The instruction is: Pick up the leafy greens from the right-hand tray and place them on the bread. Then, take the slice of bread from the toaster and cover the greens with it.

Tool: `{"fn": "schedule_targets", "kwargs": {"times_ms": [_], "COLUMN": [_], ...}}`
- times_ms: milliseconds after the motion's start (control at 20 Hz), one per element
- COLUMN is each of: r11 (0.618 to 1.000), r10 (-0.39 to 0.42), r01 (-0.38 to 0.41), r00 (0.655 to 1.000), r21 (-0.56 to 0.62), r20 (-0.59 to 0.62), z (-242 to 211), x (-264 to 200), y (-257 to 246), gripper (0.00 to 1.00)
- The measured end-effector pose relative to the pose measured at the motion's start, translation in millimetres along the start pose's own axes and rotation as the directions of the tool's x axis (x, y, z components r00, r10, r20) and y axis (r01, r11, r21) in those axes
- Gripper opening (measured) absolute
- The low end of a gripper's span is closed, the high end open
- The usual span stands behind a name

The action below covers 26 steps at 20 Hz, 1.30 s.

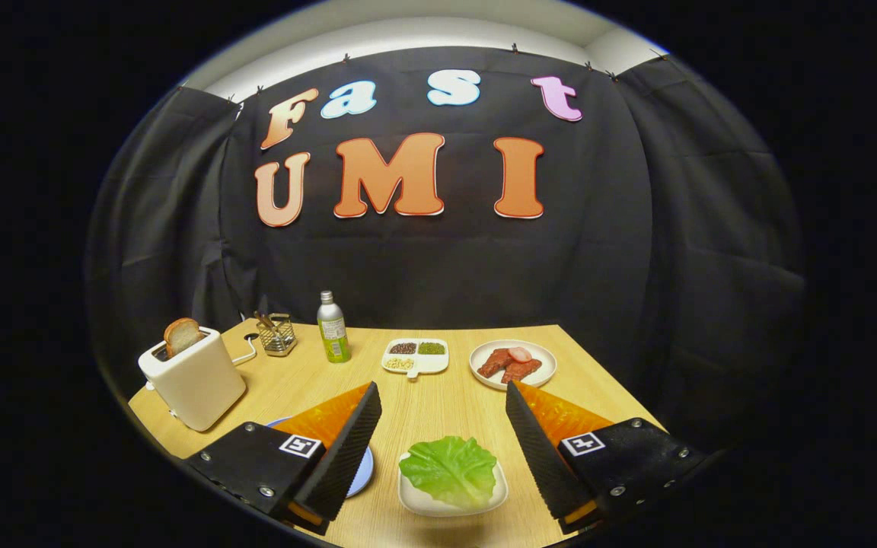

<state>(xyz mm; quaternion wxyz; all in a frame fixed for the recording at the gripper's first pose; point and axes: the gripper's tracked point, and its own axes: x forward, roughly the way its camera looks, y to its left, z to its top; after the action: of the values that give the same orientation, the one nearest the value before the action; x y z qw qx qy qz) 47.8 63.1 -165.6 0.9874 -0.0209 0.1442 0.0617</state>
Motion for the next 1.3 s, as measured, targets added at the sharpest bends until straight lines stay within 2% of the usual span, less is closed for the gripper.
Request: {"fn": "schedule_targets", "kwargs": {"times_ms": [150, 400, 850, 1150, 1300], "r11": [1.000, 0.999, 0.997, 0.997, 0.995], "r10": [0.006, -0.002, -0.026, -0.068, -0.070], "r01": [-0.005, -0.002, 0.003, 0.049, 0.041], "r00": [0.999, 0.990, 0.955, 0.939, 0.936], "r21": [0.021, -0.035, -0.078, -0.064, -0.090], "r20": [-0.051, -0.138, -0.296, -0.336, -0.346], "z": [-23.0, -62.7, -139.3, -156.9, -162.8], "x": [10.9, 25.8, 40.3, 57.0, 62.3], "y": [4.3, 6.2, 4.6, -12.1, -12.4], "gripper": [0.99, 0.99, 0.99, 0.99, 0.99]}}
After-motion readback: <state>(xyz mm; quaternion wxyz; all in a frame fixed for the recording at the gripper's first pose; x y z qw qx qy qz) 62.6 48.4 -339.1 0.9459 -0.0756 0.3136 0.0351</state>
